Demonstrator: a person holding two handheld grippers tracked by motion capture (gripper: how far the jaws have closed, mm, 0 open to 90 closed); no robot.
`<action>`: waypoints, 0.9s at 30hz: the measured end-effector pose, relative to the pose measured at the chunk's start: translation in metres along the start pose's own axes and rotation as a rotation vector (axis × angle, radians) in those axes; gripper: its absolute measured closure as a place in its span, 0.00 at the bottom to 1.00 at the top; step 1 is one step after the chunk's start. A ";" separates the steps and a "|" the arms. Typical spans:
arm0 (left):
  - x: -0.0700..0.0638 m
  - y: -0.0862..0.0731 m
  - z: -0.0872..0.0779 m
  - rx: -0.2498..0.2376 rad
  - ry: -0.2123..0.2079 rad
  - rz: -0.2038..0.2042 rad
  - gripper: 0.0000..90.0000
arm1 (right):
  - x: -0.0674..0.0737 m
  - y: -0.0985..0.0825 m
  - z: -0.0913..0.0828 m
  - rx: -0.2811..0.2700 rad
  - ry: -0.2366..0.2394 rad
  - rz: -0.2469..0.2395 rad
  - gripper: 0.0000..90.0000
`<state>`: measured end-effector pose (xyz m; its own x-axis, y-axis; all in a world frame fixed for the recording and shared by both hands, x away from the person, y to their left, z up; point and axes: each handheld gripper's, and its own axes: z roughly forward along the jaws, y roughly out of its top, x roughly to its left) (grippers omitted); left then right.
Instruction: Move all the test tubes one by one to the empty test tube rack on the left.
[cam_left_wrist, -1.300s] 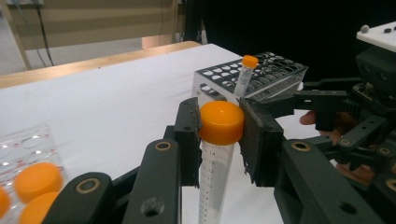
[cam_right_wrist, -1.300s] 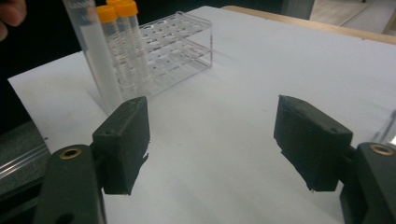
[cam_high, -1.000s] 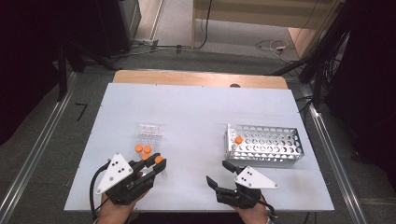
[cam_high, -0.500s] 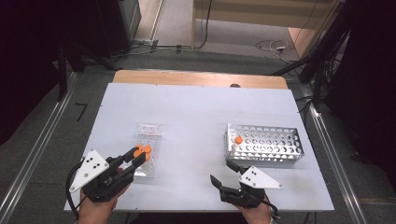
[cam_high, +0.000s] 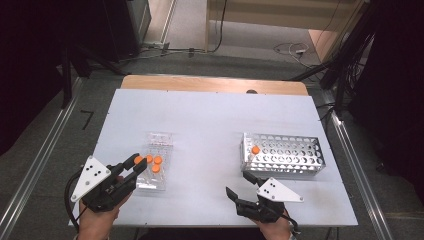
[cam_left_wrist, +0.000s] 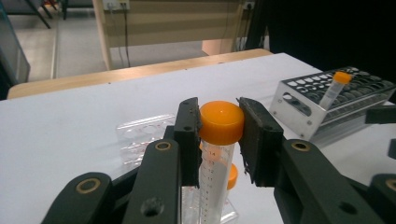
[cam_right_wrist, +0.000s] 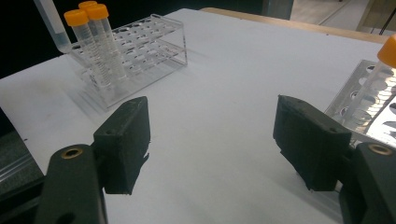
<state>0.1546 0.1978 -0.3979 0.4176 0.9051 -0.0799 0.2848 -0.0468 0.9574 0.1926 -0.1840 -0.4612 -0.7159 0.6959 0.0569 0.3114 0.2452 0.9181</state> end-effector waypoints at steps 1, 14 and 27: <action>0.001 -0.001 0.001 0.001 0.011 0.004 0.77 | 0.000 0.000 0.000 0.001 -0.001 -0.001 0.29; 0.003 -0.005 0.007 -0.028 0.024 -0.005 0.77 | 0.001 -0.001 0.001 0.002 0.001 -0.001 0.29; 0.002 -0.013 0.015 -0.012 0.044 0.017 0.77 | 0.001 -0.001 0.001 0.002 0.001 -0.002 0.29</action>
<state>0.1646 0.1938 -0.4150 0.3834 0.9221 -0.0514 0.2671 -0.0575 0.9620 0.1920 -0.1829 -0.4622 -0.7171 0.6948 0.0555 0.3115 0.2481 0.9173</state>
